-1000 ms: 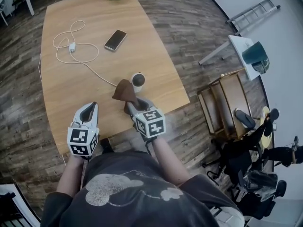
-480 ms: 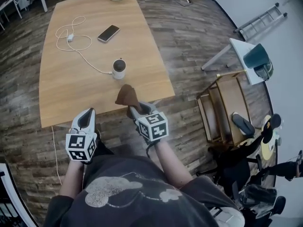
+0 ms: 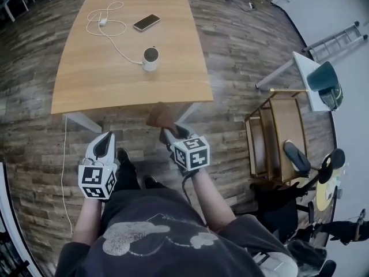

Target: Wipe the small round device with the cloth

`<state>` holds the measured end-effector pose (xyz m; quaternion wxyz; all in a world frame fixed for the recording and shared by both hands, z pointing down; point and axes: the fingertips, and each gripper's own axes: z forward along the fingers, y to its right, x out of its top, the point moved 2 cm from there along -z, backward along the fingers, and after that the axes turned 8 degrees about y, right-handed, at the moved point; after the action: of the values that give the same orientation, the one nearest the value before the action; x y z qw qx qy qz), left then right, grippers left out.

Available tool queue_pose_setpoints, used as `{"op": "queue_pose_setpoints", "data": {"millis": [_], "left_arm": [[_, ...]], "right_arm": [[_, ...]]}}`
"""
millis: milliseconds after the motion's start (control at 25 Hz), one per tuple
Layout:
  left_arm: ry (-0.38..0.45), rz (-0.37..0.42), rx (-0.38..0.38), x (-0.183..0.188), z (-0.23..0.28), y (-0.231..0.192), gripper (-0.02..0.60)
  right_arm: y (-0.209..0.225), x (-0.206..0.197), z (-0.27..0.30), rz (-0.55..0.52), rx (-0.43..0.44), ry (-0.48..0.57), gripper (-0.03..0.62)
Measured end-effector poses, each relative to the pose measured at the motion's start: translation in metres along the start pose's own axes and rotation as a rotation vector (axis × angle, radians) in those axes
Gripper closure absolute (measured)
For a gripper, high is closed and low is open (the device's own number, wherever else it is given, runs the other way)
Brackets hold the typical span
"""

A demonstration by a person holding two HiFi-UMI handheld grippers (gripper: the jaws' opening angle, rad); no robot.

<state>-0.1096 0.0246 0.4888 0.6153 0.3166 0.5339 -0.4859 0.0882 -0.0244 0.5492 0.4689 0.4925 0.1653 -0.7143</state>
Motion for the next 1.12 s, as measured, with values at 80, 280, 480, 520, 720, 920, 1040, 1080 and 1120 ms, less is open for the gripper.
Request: {"op": "queue_pose_setpoints", "data": {"millis": [80, 280, 480, 520, 720, 920, 1040, 1080, 1120], "left_arm": [[-0.004, -0.005, 0.018, 0.0, -0.017, 0.002, 0.561], [-0.008, -0.021, 0.03, -0.001, -0.045, 0.005, 0.562], [-0.013, -0.032, 0.01, -0.009, -0.062, 0.015, 0.562], [-0.009, -0.035, 0.002, -0.01, -0.068, 0.018, 0.563], [0.024, -0.039, -0.037, -0.008, -0.103, 0.027, 0.563], [0.051, -0.033, -0.041, -0.011, -0.145, 0.027, 0.562], [0.059, -0.032, -0.039, -0.016, -0.168, 0.028, 0.562], [0.063, -0.031, -0.038, -0.017, -0.174, 0.029, 0.563], [0.066, -0.031, -0.038, -0.018, -0.18, 0.03, 0.561]], "right_arm": [[-0.006, -0.006, -0.007, 0.009, 0.005, -0.006, 0.513], [-0.022, -0.01, -0.022, 0.018, 0.007, 0.003, 0.513], [-0.036, -0.027, -0.039, 0.019, -0.006, -0.018, 0.513], [-0.04, -0.03, -0.044, 0.017, -0.013, -0.021, 0.513], [-0.067, -0.037, -0.069, 0.022, -0.049, 0.011, 0.513], [-0.104, -0.045, -0.094, -0.005, -0.046, 0.036, 0.514], [-0.124, -0.052, -0.11, -0.02, -0.041, 0.056, 0.514], [-0.129, -0.054, -0.115, -0.028, -0.04, 0.061, 0.516], [-0.134, -0.057, -0.119, -0.034, -0.04, 0.063, 0.516]]}}
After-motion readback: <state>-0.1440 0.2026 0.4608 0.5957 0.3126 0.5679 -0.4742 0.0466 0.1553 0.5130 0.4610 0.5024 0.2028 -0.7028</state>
